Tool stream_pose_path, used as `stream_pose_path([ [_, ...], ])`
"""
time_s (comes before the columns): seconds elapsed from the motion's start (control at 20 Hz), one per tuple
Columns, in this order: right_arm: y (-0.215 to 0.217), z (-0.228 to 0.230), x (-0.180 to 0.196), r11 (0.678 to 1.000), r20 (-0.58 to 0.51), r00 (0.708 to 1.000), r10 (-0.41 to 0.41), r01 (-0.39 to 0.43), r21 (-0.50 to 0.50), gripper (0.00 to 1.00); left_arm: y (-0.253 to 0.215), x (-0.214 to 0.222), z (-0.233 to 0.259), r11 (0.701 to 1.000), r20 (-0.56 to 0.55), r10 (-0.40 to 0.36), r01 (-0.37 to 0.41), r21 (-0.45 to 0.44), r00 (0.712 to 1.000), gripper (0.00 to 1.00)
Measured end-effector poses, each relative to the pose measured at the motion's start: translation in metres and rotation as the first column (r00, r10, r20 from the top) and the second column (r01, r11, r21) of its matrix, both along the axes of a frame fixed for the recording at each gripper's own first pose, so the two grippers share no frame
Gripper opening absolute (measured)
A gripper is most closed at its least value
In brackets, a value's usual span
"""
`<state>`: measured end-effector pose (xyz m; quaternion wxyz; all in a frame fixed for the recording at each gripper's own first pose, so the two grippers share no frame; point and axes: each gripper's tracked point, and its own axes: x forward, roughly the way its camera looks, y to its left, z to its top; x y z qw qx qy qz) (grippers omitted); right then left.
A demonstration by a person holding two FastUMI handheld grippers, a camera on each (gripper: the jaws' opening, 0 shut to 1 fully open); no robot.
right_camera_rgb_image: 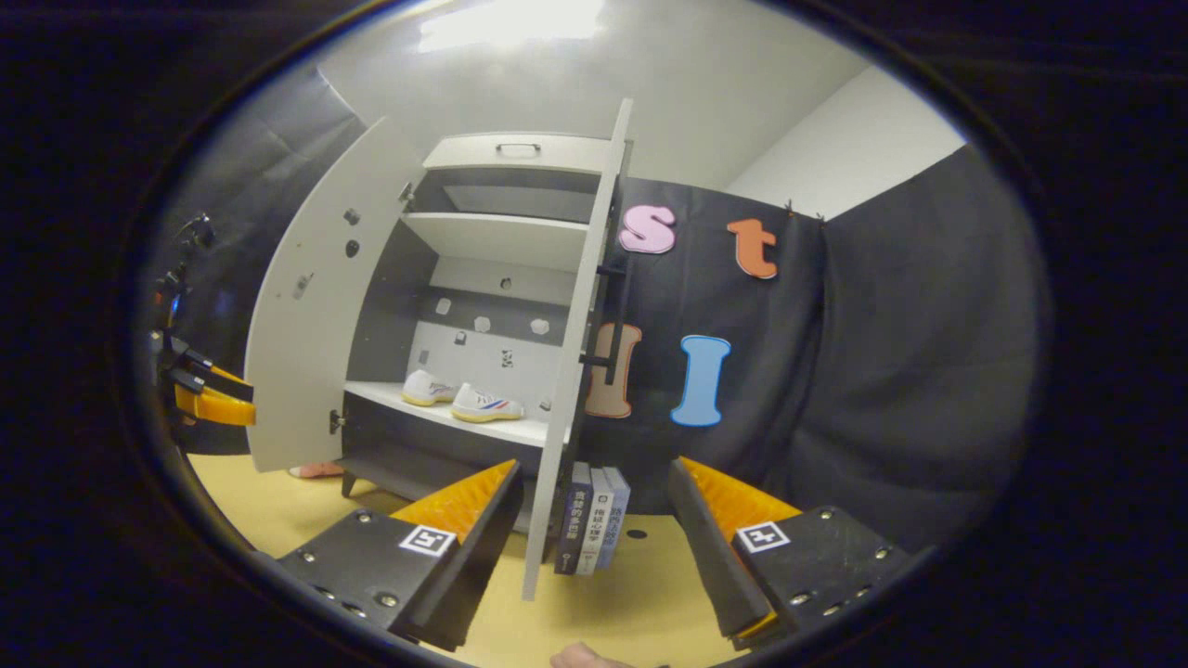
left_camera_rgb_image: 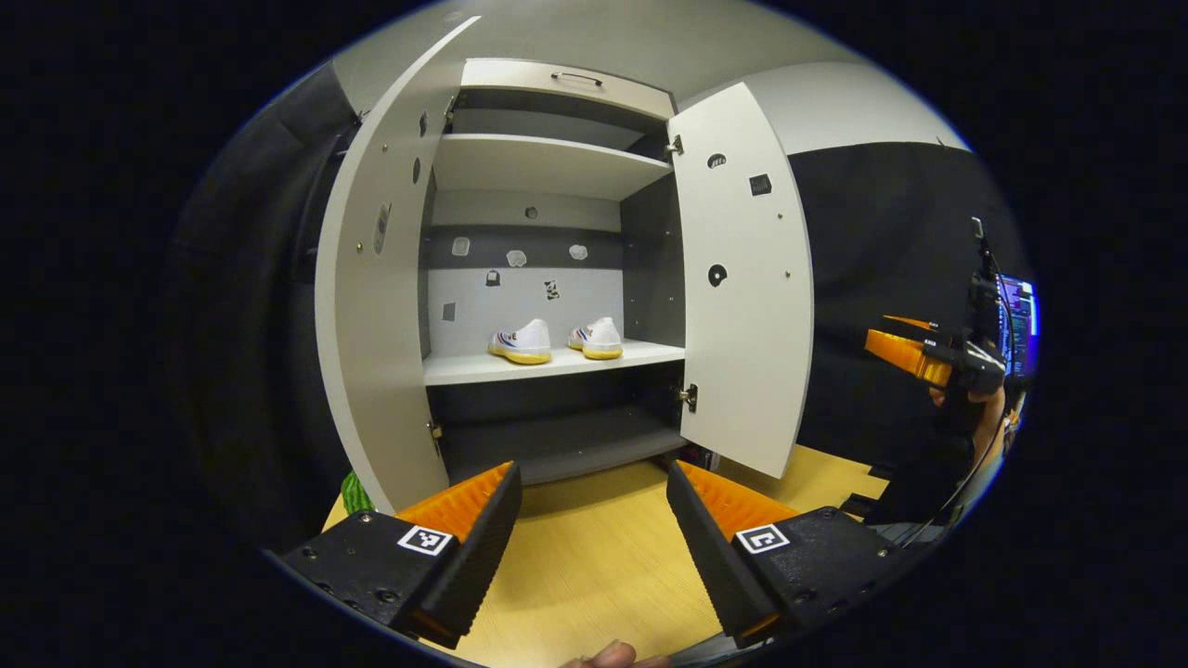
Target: Grab one shoe with the right hand and put it into the shoe cabinet, grab the other shoe with the left hand and put it into the shoe cabinet; then close the right door with the right hand and the left door with the left hand.
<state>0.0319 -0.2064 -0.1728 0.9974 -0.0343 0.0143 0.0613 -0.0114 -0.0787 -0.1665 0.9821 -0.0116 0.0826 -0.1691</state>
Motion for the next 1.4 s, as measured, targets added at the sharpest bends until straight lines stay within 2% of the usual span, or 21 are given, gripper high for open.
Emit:
stream_pose_path([
  [0.15,-0.044,0.017,0.018,0.997,-0.019,0.997,0.073,-0.073,-0.008,0.94,0.005,-0.004,0.01,1.0,0.033,0.005,-0.004,-0.019,0.999,0.95],
  [0.35,-0.094,0.042,0.052,0.989,-0.034,0.992,0.117,-0.114,0.096,0.93,-0.005,-0.008,0.011,0.999,0.033,-0.037,0.037,-0.023,0.999,0.95],
  [0.45,-0.117,0.052,0.074,0.987,-0.043,0.996,0.084,-0.077,0.138,0.95,-0.008,-0.007,0.008,0.998,0.019,-0.052,0.053,-0.028,0.998,0.95],
  [0.6,-0.138,0.049,0.099,0.994,-0.096,0.995,0.014,-0.003,0.11,0.95,-0.003,-0.002,0.008,0.998,0.011,-0.047,0.047,-0.03,0.999,0.95],
  [0.7,-0.134,0.049,0.113,0.995,-0.112,0.994,-0.005,0.016,0.101,0.93,-0.001,0.001,0.005,0.998,0.001,-0.042,0.042,-0.037,0.999,0.95],
  [0.75,-0.128,0.049,0.119,0.995,-0.114,0.993,-0.009,0.021,0.1,0.96,0.0,0.001,0.003,0.998,-0.004,-0.041,0.041,-0.037,0.999,0.95],
  [0.9,-0.1,0.051,0.133,0.997,-0.103,0.995,0.006,0.002,0.081,0.95,0.007,0.001,0.005,0.999,0.006,-0.037,0.037,-0.033,0.999,0.95],
  [1.1,-0.041,0.057,0.146,0.996,-0.098,0.992,0.079,-0.074,0.057,0.94,0.026,-0.004,0.018,0.999,0.06,-0.002,0.004,-0.034,0.998,0.95],
  [1.2,-0.035,0.057,0.148,0.998,-0.122,0.991,0.062,-0.059,0.032,0.93,0.03,-0.006,0.018,0.999,0.069,-0.001,0.004,-0.034,0.998,0.95],
  [1.3,-0.031,0.058,0.15,0.994,-0.159,0.986,0.048,-0.031,0.109,0.93,0.032,-0.009,0.013,0.999,0.062,-0.009,0.012,-0.035,0.998,0.95],
  [1.4,-0.024,0.058,0.148,0.991,-0.166,0.985,0.05,-0.027,0.134,0.93,0.035,-0.008,0.012,0.999,0.055,-0.012,0.014,-0.041,0.998,0.95],
])
